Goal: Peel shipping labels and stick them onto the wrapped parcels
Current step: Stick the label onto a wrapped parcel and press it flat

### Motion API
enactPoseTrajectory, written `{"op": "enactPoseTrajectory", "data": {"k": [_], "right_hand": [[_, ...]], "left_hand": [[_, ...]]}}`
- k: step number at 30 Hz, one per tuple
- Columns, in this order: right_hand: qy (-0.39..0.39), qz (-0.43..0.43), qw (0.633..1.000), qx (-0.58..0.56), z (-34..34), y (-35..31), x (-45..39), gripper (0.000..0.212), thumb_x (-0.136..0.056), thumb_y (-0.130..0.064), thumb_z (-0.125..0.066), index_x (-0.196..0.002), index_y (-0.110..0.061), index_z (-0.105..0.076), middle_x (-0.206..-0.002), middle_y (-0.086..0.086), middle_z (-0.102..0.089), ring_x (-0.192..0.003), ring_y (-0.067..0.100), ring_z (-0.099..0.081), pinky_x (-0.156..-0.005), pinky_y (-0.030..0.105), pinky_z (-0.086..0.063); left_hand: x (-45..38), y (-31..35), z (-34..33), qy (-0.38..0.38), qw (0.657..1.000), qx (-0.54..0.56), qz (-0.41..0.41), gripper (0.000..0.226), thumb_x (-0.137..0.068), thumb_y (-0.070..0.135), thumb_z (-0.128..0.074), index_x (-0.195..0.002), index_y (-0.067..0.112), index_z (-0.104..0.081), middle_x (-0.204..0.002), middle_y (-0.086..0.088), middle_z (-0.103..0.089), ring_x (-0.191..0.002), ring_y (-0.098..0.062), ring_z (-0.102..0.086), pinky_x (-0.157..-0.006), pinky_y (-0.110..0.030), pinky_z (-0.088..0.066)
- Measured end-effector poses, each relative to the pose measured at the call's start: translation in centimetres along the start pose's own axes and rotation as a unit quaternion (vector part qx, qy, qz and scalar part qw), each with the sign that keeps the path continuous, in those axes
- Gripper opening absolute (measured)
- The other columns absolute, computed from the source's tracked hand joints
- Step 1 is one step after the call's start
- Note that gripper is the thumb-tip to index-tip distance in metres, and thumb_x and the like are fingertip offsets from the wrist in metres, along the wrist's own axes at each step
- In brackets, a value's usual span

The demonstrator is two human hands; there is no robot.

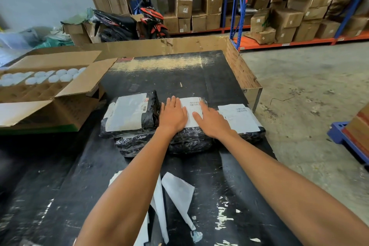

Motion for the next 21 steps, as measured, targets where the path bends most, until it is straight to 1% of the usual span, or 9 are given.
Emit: {"op": "enactPoseTrajectory", "data": {"k": [2, 4, 5, 7, 9, 12, 16, 19, 21], "right_hand": [[0.000, -0.013, 0.999, -0.046, 0.1, 0.1, 0.2, 0.078, -0.102, -0.059, -0.032, -0.163, -0.018, -0.005, -0.154, 0.021, -0.043, -0.136, 0.040, -0.047, -0.106, 0.050, -0.043], [-0.004, -0.064, 0.990, -0.127, 0.3, 0.6, 0.4, 0.087, -0.101, -0.058, -0.042, -0.162, -0.007, -0.006, -0.153, 0.023, -0.044, -0.137, 0.039, -0.047, -0.107, 0.044, -0.041], [-0.007, -0.092, 0.982, -0.163, 0.3, 0.9, 0.6, 0.087, -0.100, -0.057, -0.047, -0.159, -0.001, -0.015, -0.152, 0.022, -0.046, -0.137, 0.038, -0.047, -0.106, 0.042, -0.041], [-0.006, -0.132, 0.967, -0.220, 0.4, 1.1, 0.7, 0.072, -0.100, -0.051, -0.052, -0.144, 0.005, -0.043, -0.142, 0.019, -0.055, -0.128, 0.035, -0.053, -0.100, 0.039, -0.045], [0.020, -0.163, 0.946, -0.278, 0.8, 1.3, 0.6, 0.054, -0.099, -0.041, -0.055, -0.131, 0.002, -0.056, -0.132, 0.018, -0.061, -0.118, 0.034, -0.058, -0.096, 0.038, -0.049], [0.058, -0.187, 0.929, -0.314, 1.1, 1.2, 0.7, 0.046, -0.096, -0.038, -0.058, -0.122, 0.000, -0.060, -0.123, 0.017, -0.064, -0.113, 0.035, -0.060, -0.093, 0.039, -0.052], [0.078, -0.181, 0.911, -0.363, 1.6, 0.6, 0.6, 0.038, -0.091, -0.041, -0.063, -0.098, -0.004, -0.061, -0.107, 0.011, -0.066, -0.100, 0.031, -0.062, -0.089, 0.041, -0.053], [0.065, -0.184, 0.897, -0.398, 1.2, 0.6, 0.5, 0.046, -0.095, -0.043, -0.060, -0.118, -0.004, -0.056, -0.111, 0.007, -0.058, -0.102, 0.028, -0.057, -0.084, 0.036, -0.049], [0.064, -0.185, 0.889, -0.414, 1.1, 0.8, 0.5, 0.046, -0.092, -0.049, -0.062, -0.112, -0.007, -0.057, -0.113, 0.010, -0.061, -0.104, 0.031, -0.060, -0.074, 0.033, -0.046]], "left_hand": [[0.6, 0.7, 0.1, 0.012, 1.000, -0.012, -0.012, 0.059, -0.109, 0.034, -0.022, -0.159, 0.003, -0.018, -0.168, -0.013, -0.012, -0.156, -0.028, -0.008, -0.126, -0.046, -0.006], [1.3, 1.2, -0.3, 0.010, 1.000, -0.001, -0.023, 0.060, -0.108, 0.036, -0.022, -0.159, 0.004, -0.017, -0.168, -0.013, -0.012, -0.156, -0.027, -0.008, -0.127, -0.044, -0.006], [1.7, 1.2, -0.6, 0.009, 1.000, 0.006, -0.024, 0.061, -0.108, 0.037, -0.022, -0.159, 0.004, -0.017, -0.168, -0.013, -0.012, -0.156, -0.027, -0.008, -0.127, -0.043, -0.006], [2.0, 1.2, -0.7, 0.015, 1.000, 0.014, -0.024, 0.060, -0.108, 0.035, -0.023, -0.159, 0.003, -0.017, -0.168, -0.014, -0.012, -0.156, -0.027, -0.007, -0.127, -0.043, -0.006], [1.7, 1.2, -0.7, 0.010, 0.999, 0.026, -0.024, 0.059, -0.108, 0.032, -0.024, -0.158, 0.002, -0.018, -0.168, -0.016, -0.013, -0.156, -0.029, -0.008, -0.126, -0.045, -0.008], [1.0, 0.6, -0.8, -0.001, 0.998, 0.052, -0.019, 0.057, -0.108, 0.028, -0.025, -0.156, -0.002, -0.020, -0.166, -0.020, -0.015, -0.154, -0.034, -0.010, -0.125, -0.048, -0.013], [0.7, 0.0, -0.7, -0.012, 0.995, 0.097, -0.014, 0.055, -0.109, 0.025, -0.024, -0.156, -0.004, -0.021, -0.166, -0.021, -0.013, -0.155, -0.035, -0.009, -0.125, -0.046, -0.012], [0.8, 0.2, -0.6, -0.016, 0.995, 0.096, -0.024, 0.056, -0.108, 0.026, -0.023, -0.156, -0.004, -0.019, -0.166, -0.021, -0.013, -0.155, -0.035, -0.009, -0.125, -0.046, -0.013], [0.8, 0.3, -0.6, -0.013, 0.995, 0.091, -0.031, 0.056, -0.108, 0.026, -0.023, -0.156, -0.004, -0.021, -0.165, -0.022, -0.016, -0.154, -0.034, -0.011, -0.125, -0.047, -0.015]]}}
Point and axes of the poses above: each hand's wrist, its own x-axis away from the middle knuckle, its own z-axis out of the back of the hand, y = z × x, the point moved 9 cm from there along -x, towards the middle knuckle
